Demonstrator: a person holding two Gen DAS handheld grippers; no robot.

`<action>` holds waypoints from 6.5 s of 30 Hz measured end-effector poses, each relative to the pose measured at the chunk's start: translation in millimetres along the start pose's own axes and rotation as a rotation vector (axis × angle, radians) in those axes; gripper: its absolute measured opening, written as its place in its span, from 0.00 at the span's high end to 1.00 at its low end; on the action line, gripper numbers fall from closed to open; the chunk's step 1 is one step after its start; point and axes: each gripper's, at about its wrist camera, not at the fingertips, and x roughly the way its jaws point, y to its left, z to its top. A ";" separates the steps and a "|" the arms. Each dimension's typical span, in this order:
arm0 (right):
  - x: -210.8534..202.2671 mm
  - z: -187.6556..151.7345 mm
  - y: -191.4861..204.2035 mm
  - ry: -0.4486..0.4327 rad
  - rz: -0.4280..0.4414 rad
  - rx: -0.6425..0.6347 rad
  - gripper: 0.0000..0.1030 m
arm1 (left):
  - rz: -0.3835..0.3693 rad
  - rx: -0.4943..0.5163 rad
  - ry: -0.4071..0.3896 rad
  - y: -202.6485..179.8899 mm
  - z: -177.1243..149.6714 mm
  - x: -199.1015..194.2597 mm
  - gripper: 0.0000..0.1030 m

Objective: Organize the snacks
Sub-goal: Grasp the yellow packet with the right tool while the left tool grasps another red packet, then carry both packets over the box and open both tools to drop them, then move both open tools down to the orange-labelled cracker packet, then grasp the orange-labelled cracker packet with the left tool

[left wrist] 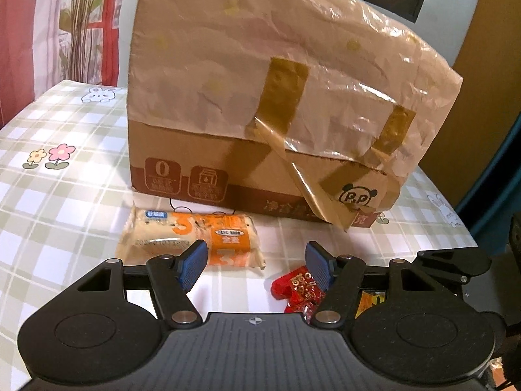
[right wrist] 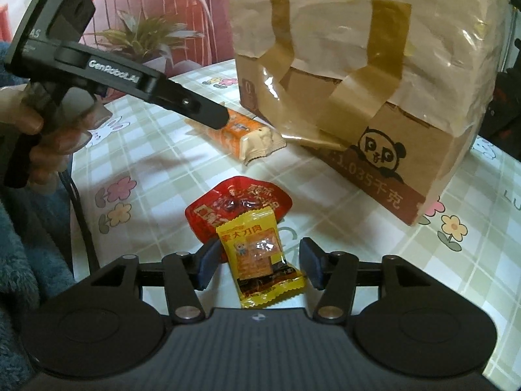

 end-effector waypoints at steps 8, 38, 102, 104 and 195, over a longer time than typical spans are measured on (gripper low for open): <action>-5.4 -6.7 -12.6 -0.083 -0.020 0.036 0.65 | 0.018 0.017 0.004 -17.9 -6.3 6.3 0.33; -21.5 -24.0 -27.1 -0.252 -0.159 0.189 0.66 | 0.111 0.195 0.094 -85.8 -44.2 44.5 0.32; -122.5 118.0 -0.3 -0.516 -0.176 -0.024 0.66 | 0.004 0.175 -0.446 -47.0 86.1 -113.2 0.63; -120.4 132.2 -5.8 -0.508 -0.215 -0.028 0.66 | -0.001 0.186 -0.449 -49.0 105.5 -105.8 0.63; 94.2 84.6 38.1 -0.080 -0.179 0.200 0.48 | -0.022 -0.148 -0.015 88.7 5.2 20.5 0.59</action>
